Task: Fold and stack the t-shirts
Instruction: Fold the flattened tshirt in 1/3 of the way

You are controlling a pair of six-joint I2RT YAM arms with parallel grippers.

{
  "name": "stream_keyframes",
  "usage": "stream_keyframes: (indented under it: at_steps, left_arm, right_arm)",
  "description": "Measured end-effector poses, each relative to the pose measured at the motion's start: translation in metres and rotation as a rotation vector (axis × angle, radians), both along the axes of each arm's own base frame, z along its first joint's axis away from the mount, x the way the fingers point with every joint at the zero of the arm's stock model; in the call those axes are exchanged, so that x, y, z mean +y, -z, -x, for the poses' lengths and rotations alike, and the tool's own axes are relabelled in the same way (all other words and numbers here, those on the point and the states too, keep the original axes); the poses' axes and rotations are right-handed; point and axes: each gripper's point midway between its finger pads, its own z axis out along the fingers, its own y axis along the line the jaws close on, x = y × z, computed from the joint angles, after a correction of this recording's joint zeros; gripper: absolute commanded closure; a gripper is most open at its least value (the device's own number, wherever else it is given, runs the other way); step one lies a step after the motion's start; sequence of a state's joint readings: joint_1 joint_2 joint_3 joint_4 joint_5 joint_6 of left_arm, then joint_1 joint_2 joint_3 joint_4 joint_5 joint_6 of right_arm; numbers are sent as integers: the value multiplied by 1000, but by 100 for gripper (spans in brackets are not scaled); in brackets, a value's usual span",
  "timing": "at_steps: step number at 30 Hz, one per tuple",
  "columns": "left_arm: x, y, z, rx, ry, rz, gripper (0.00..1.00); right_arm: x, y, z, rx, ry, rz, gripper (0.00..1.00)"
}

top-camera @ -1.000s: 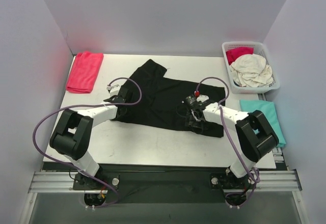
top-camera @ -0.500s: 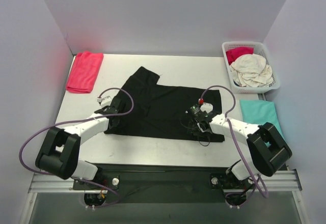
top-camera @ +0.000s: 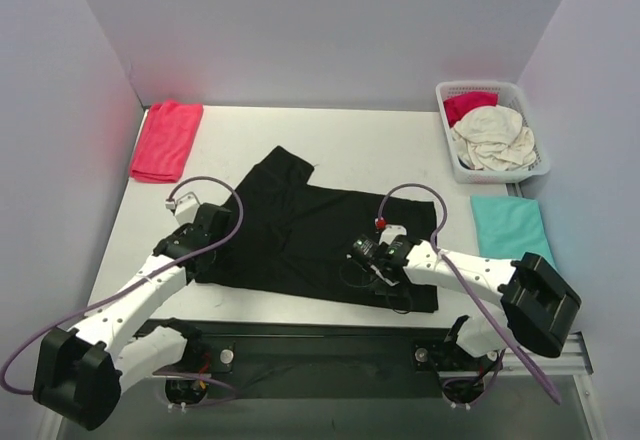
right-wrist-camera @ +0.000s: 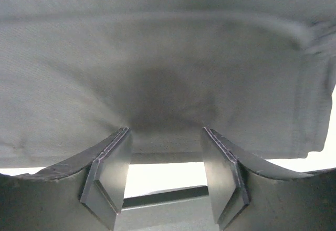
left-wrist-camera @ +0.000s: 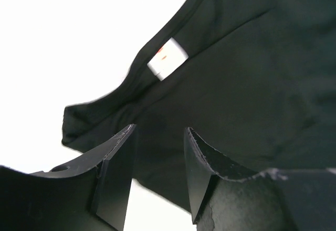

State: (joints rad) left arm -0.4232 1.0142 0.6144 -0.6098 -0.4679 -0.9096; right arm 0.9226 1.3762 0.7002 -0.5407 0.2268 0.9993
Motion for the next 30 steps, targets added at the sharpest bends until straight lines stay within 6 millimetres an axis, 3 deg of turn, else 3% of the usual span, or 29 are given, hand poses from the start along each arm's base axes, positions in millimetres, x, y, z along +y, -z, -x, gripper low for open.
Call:
stream_keyframes:
  at_steps: [4, 9, 13, 17, 24, 30]
  left_arm:
    - [-12, -37, -35, -82, 40, -4, 49]
    - [-42, -74, -104, -175, 106, 5, 49]
    - [-68, -85, -162, -248, 156, 29, 44]
    - [-89, -77, -216, -308, 228, 7, 43]
    - [-121, -48, -303, -307, 339, -76, 44]
    - [-135, -32, -354, -263, 368, -103, 44]
  right_arm:
    - [4, -31, -22, -86, 11, 4, 43]
    - [1, -84, -78, -248, 86, -32, 43]
    - [-15, -109, -113, -327, 128, -22, 43]
    - [-29, -106, -137, -334, 159, -31, 43]
    - [-34, -81, -169, -301, 172, -57, 43]
    - [-27, -63, -177, -269, 154, -69, 43]
